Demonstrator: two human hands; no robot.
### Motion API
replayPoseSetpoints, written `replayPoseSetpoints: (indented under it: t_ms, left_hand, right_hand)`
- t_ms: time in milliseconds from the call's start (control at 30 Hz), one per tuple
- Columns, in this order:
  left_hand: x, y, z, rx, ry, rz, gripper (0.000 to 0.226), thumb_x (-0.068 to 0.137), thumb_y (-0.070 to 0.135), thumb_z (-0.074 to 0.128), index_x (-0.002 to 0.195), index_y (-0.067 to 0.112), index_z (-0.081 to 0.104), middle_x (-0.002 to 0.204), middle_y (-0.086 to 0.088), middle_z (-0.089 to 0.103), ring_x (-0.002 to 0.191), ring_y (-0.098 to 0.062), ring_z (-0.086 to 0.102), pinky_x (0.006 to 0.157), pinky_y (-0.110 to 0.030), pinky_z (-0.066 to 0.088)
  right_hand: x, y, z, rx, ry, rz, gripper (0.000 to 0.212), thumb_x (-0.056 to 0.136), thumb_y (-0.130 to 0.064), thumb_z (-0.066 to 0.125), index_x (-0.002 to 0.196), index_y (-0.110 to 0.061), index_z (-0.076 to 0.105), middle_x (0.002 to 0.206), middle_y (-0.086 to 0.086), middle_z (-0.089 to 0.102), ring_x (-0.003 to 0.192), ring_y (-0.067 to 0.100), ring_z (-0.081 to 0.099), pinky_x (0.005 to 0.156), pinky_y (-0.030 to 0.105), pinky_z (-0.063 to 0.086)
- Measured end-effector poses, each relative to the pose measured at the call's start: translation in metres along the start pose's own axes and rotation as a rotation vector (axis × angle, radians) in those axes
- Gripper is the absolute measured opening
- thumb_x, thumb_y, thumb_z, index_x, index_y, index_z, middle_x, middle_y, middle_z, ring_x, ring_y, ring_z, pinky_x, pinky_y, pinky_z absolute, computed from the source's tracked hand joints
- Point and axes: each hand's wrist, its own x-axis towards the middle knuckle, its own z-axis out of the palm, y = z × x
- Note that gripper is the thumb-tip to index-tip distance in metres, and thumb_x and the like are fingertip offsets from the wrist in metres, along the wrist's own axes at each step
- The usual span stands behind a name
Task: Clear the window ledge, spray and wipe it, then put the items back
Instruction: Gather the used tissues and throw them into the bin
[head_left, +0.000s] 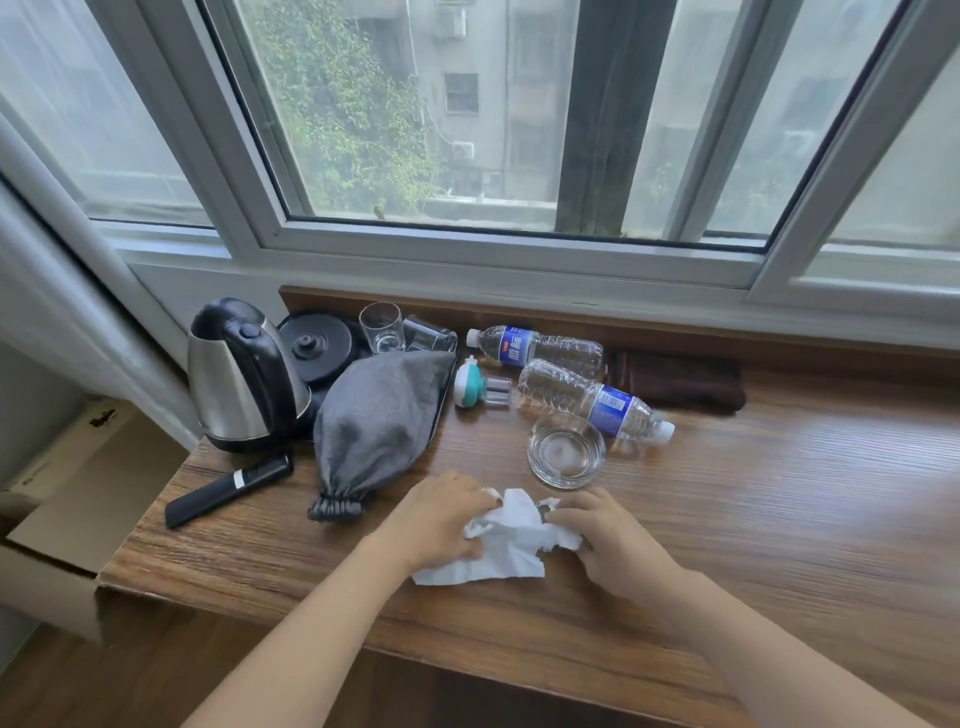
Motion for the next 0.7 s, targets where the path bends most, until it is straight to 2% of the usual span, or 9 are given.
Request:
replayPoseSetpoints:
  t_ms: [100, 233, 300, 367, 433, 500, 567, 633, 700]
  left_hand:
    - [-0.015, 0.008, 0.013, -0.053, 0.18, 0.07, 0.054, 0.084, 0.024, 0.075, 0.134, 0.03, 0.056, 0.1, 0.004, 0.068, 0.092, -0.024, 0.062, 0.075, -0.032, 0.046]
    - [-0.017, 0.015, 0.025, -0.083, 0.312, 0.168, 0.07, 0.076, 0.021, 0.079, 0.138, 0.033, 0.051, 0.074, 0.008, 0.06, 0.064, -0.018, 0.056, 0.055, -0.031, 0.051]
    - [-0.01, 0.018, 0.021, -0.104, 0.324, 0.165, 0.08, 0.083, 0.012, 0.07, 0.151, 0.038, 0.036, 0.069, 0.006, 0.054, 0.06, -0.017, 0.051, 0.052, -0.033, 0.051]
    - [-0.002, 0.024, 0.012, -0.11, 0.268, 0.156, 0.093, 0.092, 0.012, 0.063, 0.161, 0.047, 0.01, 0.068, 0.005, 0.05, 0.061, -0.015, 0.049, 0.056, -0.034, 0.05]
    - [0.005, 0.032, 0.004, -0.157, 0.209, 0.167, 0.094, 0.096, 0.014, 0.058, 0.159, 0.054, 0.001, 0.071, 0.005, 0.053, 0.065, -0.015, 0.053, 0.061, -0.031, 0.05]
    - [0.016, 0.042, -0.004, -0.241, 0.148, 0.17, 0.078, 0.096, 0.014, 0.057, 0.156, 0.054, 0.027, 0.089, 0.007, 0.068, 0.08, -0.012, 0.061, 0.067, -0.021, 0.046]
    - [0.026, 0.055, -0.01, -0.329, 0.12, 0.158, 0.052, 0.093, 0.015, 0.059, 0.135, 0.046, 0.061, 0.108, 0.015, 0.073, 0.097, -0.004, 0.062, 0.071, -0.011, 0.039]
    - [0.038, 0.07, -0.01, -0.427, 0.131, 0.109, 0.037, 0.089, 0.015, 0.06, 0.113, 0.04, 0.074, 0.102, 0.018, 0.073, 0.093, 0.001, 0.061, 0.07, -0.013, 0.04]
    - [0.053, 0.09, -0.011, -0.513, 0.119, 0.04, 0.03, 0.087, 0.016, 0.061, 0.104, 0.036, 0.076, 0.094, 0.016, 0.074, 0.088, -0.003, 0.064, 0.071, -0.022, 0.048]
  right_hand:
    - [-0.006, -0.005, 0.001, 0.089, 0.045, 0.112, 0.051, 0.081, 0.004, 0.058, 0.112, -0.034, 0.074, 0.116, -0.017, 0.066, 0.107, 0.022, 0.057, 0.09, 0.033, 0.047]
    - [-0.013, -0.015, 0.0, 0.174, 0.141, 0.275, 0.043, 0.08, 0.006, 0.066, 0.106, -0.024, 0.08, 0.111, -0.019, 0.07, 0.107, 0.013, 0.063, 0.086, 0.018, 0.041]
    - [-0.019, -0.023, -0.005, 0.225, 0.178, 0.331, 0.044, 0.078, 0.009, 0.063, 0.097, -0.026, 0.08, 0.101, -0.018, 0.072, 0.094, 0.001, 0.061, 0.079, 0.021, 0.044]
    - [-0.027, -0.029, -0.011, 0.283, 0.219, 0.405, 0.051, 0.077, 0.009, 0.062, 0.092, -0.036, 0.079, 0.087, -0.016, 0.07, 0.083, 0.002, 0.06, 0.071, 0.024, 0.048]
    - [-0.035, -0.033, -0.017, 0.336, 0.283, 0.481, 0.053, 0.081, 0.005, 0.065, 0.092, -0.045, 0.078, 0.086, -0.014, 0.071, 0.08, 0.005, 0.062, 0.068, 0.028, 0.053]
    - [-0.043, -0.032, -0.025, 0.4, 0.37, 0.538, 0.05, 0.084, 0.002, 0.07, 0.091, -0.047, 0.08, 0.088, -0.015, 0.073, 0.076, 0.006, 0.065, 0.067, 0.027, 0.056]
    - [-0.052, -0.027, -0.034, 0.454, 0.441, 0.579, 0.055, 0.085, 0.001, 0.07, 0.085, -0.054, 0.077, 0.086, -0.016, 0.076, 0.072, 0.009, 0.069, 0.063, 0.03, 0.059]
    - [-0.064, -0.022, -0.047, 0.499, 0.485, 0.605, 0.057, 0.083, 0.001, 0.068, 0.078, -0.054, 0.078, 0.082, -0.013, 0.077, 0.073, 0.013, 0.071, 0.061, 0.031, 0.058]
    - [-0.078, -0.014, -0.06, 0.512, 0.499, 0.605, 0.045, 0.08, -0.001, 0.067, 0.083, -0.043, 0.081, 0.077, -0.007, 0.076, 0.07, 0.014, 0.067, 0.061, 0.035, 0.052]
